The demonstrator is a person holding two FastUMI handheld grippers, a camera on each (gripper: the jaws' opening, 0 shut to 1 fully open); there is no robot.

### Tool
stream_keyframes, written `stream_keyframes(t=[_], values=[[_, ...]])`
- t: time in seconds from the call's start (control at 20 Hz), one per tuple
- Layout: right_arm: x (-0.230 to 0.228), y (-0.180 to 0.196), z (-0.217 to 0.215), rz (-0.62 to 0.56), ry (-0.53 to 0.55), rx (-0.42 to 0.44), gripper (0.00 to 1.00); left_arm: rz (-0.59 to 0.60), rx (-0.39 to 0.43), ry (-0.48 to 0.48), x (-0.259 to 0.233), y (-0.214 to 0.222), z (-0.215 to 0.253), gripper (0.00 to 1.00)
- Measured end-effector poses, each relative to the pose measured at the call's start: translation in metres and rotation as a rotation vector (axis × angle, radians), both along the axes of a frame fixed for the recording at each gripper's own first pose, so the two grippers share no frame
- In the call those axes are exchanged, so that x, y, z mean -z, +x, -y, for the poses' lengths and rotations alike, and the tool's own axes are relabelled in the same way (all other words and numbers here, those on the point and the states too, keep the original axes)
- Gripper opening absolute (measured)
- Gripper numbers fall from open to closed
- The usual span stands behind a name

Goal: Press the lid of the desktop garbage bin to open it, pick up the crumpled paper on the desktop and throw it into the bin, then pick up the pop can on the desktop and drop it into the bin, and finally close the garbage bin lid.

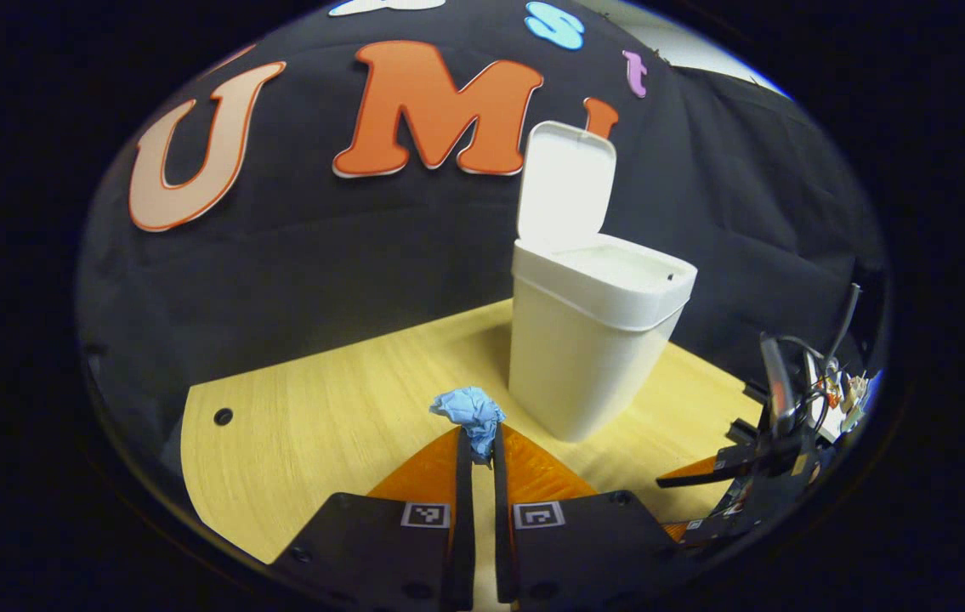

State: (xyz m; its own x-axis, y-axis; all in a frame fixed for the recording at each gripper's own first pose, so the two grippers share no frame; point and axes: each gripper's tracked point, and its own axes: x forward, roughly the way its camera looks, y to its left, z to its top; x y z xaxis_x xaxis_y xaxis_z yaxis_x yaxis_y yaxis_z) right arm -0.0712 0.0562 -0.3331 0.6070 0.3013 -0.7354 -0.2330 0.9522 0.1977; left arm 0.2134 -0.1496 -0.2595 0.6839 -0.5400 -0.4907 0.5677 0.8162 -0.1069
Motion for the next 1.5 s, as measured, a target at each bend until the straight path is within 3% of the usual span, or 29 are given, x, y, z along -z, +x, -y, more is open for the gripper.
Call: stream_keyframes(t=[0.25, 0.65, 1.0, 1.1, 1.25, 1.35, 1.4, 1.5], values=[[0.006, 0.000, -0.003, -0.013, -0.004, -0.007, 0.98, 0.068, 0.095, -0.104, -0.055, 0.021, 0.047, 0.13], [0.012, 0.001, -0.004, -0.022, -0.001, -0.007, 0.97, 0.167, 0.261, -0.154, -0.109, 0.055, 0.129, 0.13], [0.013, 0.008, -0.011, -0.013, 0.003, -0.037, 0.97, 0.147, 0.344, -0.176, -0.104, 0.069, 0.190, 0.13], [0.012, 0.010, -0.013, -0.010, 0.006, -0.045, 0.97, 0.138, 0.359, -0.173, -0.100, 0.069, 0.197, 0.25], [0.011, 0.013, -0.016, 0.005, 0.009, -0.060, 0.97, 0.127, 0.369, -0.168, -0.095, 0.072, 0.204, 0.25], [0.011, 0.015, -0.018, 0.006, 0.011, -0.069, 0.98, 0.123, 0.369, -0.163, -0.092, 0.074, 0.209, 0.46], [0.011, 0.016, -0.019, 0.009, 0.012, -0.072, 0.97, 0.125, 0.364, -0.161, -0.091, 0.075, 0.208, 0.66], [0.010, 0.019, -0.021, 0.013, 0.018, -0.075, 0.98, 0.137, 0.353, -0.161, -0.096, 0.075, 0.203, 0.86]])
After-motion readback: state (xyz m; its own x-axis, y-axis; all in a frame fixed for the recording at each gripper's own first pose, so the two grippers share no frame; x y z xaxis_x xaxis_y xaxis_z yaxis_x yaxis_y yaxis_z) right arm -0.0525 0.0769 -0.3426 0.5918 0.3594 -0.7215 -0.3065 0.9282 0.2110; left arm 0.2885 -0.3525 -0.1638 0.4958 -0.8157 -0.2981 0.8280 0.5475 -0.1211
